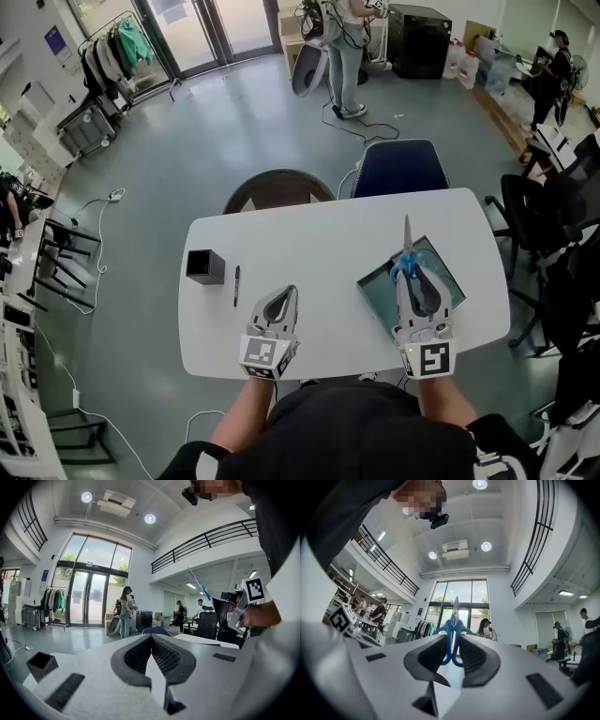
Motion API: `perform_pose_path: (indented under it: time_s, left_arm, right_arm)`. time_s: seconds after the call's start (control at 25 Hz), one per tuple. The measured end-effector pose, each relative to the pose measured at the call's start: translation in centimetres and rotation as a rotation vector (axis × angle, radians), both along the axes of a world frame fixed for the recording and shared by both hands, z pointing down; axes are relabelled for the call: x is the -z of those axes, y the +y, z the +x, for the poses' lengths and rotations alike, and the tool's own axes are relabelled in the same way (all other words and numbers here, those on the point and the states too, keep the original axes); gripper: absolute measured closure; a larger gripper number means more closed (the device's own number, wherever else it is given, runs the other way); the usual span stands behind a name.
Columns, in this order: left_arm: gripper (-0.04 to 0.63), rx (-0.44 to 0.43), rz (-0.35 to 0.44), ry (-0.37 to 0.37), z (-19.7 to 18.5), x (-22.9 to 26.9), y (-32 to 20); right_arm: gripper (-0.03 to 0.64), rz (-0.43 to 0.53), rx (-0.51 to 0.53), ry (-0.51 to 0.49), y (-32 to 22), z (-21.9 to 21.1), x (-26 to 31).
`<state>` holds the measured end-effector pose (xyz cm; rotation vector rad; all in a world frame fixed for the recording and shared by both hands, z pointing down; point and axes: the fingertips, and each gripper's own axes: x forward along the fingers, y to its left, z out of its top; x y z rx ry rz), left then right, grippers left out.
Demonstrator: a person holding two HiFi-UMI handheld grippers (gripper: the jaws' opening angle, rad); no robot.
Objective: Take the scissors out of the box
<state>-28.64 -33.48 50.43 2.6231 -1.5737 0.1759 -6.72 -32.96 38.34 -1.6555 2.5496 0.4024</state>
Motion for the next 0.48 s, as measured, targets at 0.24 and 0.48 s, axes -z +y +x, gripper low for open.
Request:
perform_pose_path:
  time_s: [0.24, 0.48]
  left_arm:
    - [0.584, 0.003, 0.020, 0.001, -0.1, 0.3, 0.0]
    - [0.584, -0.001, 0.064, 0.012, -0.2, 1.5, -0.1]
  right_arm:
    - [0.529, -0.014, -0.002, 0.006, -0.3, -0.1, -0.8]
    - [0.528, -0.028, -0.003, 0.007, -0.8, -0.2, -0.9]
